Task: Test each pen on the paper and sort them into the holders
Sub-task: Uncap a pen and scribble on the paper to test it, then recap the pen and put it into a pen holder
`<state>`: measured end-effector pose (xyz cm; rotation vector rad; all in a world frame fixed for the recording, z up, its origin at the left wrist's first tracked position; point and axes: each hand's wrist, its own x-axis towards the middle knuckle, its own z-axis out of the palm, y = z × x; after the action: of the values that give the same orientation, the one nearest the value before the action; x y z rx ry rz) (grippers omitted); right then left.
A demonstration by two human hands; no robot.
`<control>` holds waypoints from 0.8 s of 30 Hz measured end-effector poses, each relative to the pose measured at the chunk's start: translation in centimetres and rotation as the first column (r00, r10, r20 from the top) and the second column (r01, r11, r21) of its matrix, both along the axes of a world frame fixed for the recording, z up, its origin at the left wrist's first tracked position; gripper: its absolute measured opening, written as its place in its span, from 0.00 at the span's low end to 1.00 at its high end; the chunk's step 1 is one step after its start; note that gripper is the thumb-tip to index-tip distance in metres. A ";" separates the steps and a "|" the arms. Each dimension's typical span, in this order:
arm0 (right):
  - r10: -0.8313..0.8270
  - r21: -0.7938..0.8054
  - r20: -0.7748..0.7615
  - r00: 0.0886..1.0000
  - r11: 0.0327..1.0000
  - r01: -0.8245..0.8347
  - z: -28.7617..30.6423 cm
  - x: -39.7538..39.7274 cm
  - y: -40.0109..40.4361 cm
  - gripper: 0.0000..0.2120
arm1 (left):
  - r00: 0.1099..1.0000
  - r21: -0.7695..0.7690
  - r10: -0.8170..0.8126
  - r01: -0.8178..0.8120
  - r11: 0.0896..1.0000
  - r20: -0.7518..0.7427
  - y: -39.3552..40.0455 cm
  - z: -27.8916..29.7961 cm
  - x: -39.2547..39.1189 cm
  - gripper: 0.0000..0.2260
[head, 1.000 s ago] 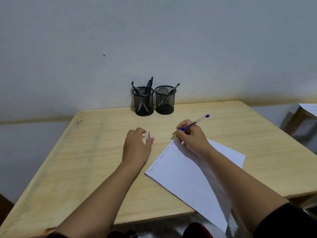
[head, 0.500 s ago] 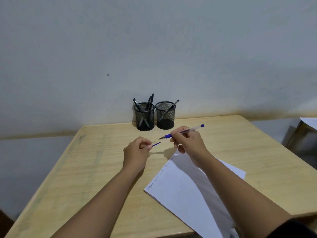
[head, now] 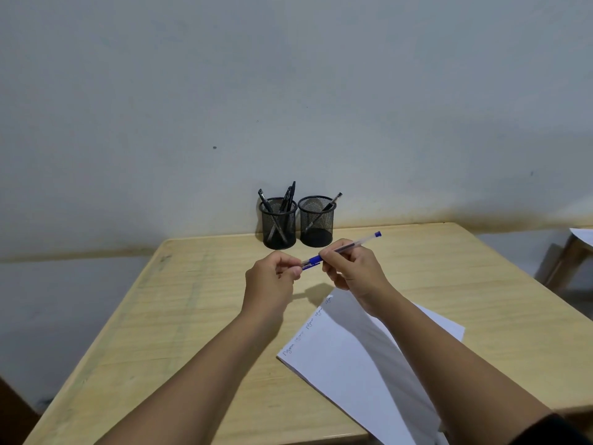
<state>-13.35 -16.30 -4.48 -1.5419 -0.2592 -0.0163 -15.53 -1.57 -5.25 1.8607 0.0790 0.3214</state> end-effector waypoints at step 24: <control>0.185 -0.722 0.056 0.981 0.687 -0.088 4.1 -1.4 0.1 0.09 | 0.979 0.135 -0.038 0.011 0.991 0.200 2.1 4.2 0.4 0.07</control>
<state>-14.72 -16.17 -0.42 -2.3139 -0.5269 0.1238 -15.15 0.55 -1.06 1.9484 -0.1072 0.5073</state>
